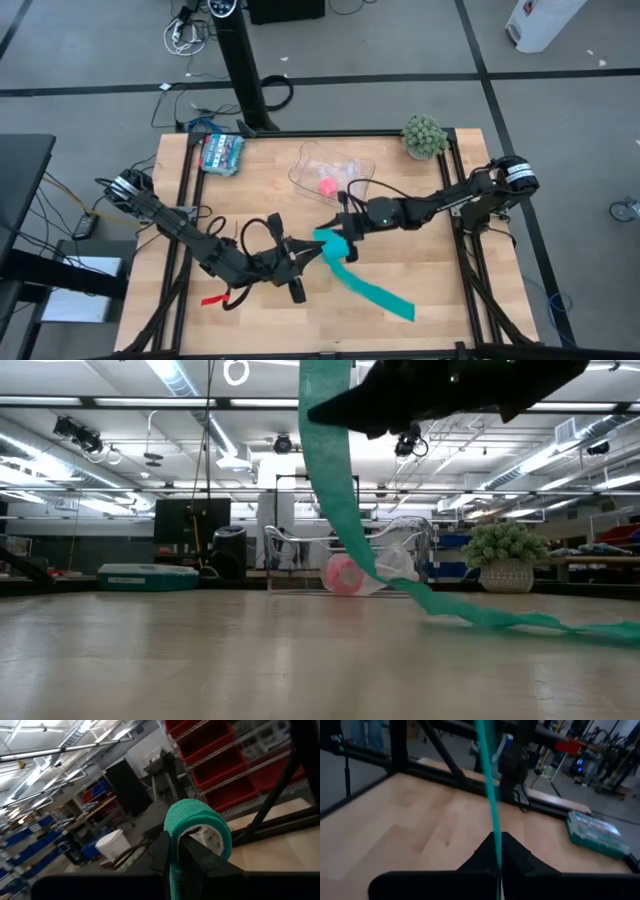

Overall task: Roll bandage
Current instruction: Roll the blue bandage

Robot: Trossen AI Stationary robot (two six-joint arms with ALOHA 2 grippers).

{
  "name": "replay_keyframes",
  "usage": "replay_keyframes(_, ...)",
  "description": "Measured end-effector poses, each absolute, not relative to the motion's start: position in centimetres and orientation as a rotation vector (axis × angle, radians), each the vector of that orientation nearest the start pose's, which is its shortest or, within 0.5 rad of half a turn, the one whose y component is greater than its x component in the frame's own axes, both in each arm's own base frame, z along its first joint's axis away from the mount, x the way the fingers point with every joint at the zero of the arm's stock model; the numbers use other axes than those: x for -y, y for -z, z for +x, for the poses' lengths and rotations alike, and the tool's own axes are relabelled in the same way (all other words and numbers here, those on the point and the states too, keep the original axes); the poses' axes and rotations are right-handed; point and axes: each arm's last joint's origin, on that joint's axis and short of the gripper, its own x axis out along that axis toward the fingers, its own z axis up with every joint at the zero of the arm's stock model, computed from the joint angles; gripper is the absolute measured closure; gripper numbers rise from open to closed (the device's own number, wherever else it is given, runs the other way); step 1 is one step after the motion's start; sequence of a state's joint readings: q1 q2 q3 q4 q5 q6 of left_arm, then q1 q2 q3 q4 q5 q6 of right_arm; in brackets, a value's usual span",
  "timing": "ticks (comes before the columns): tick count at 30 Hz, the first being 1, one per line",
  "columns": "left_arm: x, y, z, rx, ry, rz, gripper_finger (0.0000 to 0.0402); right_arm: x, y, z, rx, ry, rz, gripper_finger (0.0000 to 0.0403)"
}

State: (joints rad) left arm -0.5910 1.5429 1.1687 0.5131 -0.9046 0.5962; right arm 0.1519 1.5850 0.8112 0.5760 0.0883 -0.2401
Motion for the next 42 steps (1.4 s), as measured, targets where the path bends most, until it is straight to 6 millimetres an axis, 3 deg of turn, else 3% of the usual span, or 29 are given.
replay_keyframes(4, 18.1, -34.6, 29.7, 0.018, -0.315, 0.491, 0.0362, -4.0, -21.6, 33.2, -0.226, -0.113, -0.243, 0.0402)
replay_keyframes(7, 18.7, -34.7, 29.2, 0.01, -0.333, 0.498, 0.0362, -4.8, -21.3, 32.8, -0.286, -0.144, -0.247, 0.0402)
replay_keyframes(14, 20.5, -34.5, 27.6, -0.038, -0.384, 0.541, 0.0362, -8.5, -21.7, 31.5, -0.303, -0.24, -0.265, 0.0403)
replay_keyframes(22, 20.9, -34.3, 27.1, -0.08, -0.453, 0.555, 0.0362, -12.8, -21.9, 30.1, -0.269, -0.324, -0.282, 0.0403)
replay_keyframes(33, 19.4, -33.0, 28.2, -0.206, -0.544, 0.688, 0.0363, -16.6, -23.4, 28.9, -0.193, -0.419, -0.302, 0.0403)
replay_keyframes(42, 19.2, -29.4, 31.0, -0.315, -0.567, 0.853, 0.0382, -18.4, -25.3, 28.7, -0.143, -0.494, -0.295, 0.0403)
